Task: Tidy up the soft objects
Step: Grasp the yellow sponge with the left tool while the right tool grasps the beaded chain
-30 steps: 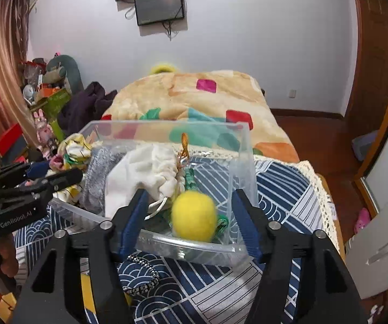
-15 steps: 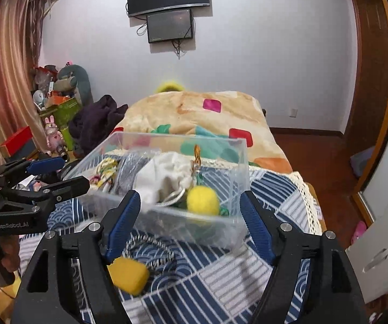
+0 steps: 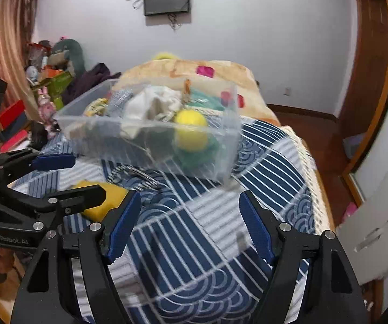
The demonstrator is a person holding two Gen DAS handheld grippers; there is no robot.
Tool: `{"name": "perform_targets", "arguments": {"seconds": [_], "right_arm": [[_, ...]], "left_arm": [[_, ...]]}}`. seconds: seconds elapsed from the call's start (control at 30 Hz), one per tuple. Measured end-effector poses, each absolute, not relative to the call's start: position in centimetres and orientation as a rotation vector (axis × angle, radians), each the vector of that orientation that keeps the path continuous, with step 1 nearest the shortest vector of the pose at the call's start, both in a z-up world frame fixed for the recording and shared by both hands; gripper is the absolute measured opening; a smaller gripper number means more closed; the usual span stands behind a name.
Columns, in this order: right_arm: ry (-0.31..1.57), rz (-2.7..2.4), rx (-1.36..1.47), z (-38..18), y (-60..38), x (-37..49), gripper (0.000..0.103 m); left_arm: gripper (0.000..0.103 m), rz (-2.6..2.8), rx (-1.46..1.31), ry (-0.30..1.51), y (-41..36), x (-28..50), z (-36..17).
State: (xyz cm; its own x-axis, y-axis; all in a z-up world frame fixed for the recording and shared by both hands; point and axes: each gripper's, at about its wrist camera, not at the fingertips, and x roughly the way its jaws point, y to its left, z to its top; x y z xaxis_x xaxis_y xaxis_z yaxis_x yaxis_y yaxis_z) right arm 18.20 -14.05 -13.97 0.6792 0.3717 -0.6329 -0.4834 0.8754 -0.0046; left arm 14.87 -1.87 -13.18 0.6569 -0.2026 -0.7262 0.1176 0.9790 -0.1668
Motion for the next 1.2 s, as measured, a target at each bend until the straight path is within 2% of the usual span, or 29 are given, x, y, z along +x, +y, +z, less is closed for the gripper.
{"name": "perform_targets", "arguments": {"seconds": [0.13,0.2,0.3,0.67,0.73,0.87,0.93,1.2], "right_arm": [[0.691,0.478,-0.149,-14.3,-15.0,18.3,0.072],[0.694,0.481,-0.137,-14.3,-15.2,18.2,0.069],[0.694,0.506,-0.127,-14.1,-15.0,18.1,0.066],[0.719,0.605,-0.124,-14.4,-11.6,18.3,0.062],[0.735,0.623,-0.123,-14.7,-10.9,18.7,0.058],[0.799,0.638,-0.129,-15.9,-9.6,20.0,0.039],[0.829,0.652,-0.12,-16.6,-9.4,20.4,0.022],[0.766,0.651,-0.135,-15.7,-9.8,18.7,0.011]], "left_arm": [[0.084,-0.194,-0.119,0.846,-2.4,14.9,-14.0],[0.071,-0.205,-0.111,0.857,-2.6,14.8,-14.6],[0.063,-0.218,-0.139,0.865,-2.3,14.6,-14.9],[0.062,-0.127,-0.148,0.793,1.6,12.7,-12.8],[0.062,-0.114,-0.161,0.791,2.3,12.6,-12.8],[0.062,-0.101,-0.179,0.784,3.2,12.4,-12.6],[0.062,-0.099,-0.179,0.774,3.3,12.3,-12.4],[0.062,-0.077,-0.152,0.714,3.5,12.0,-10.6]]}}
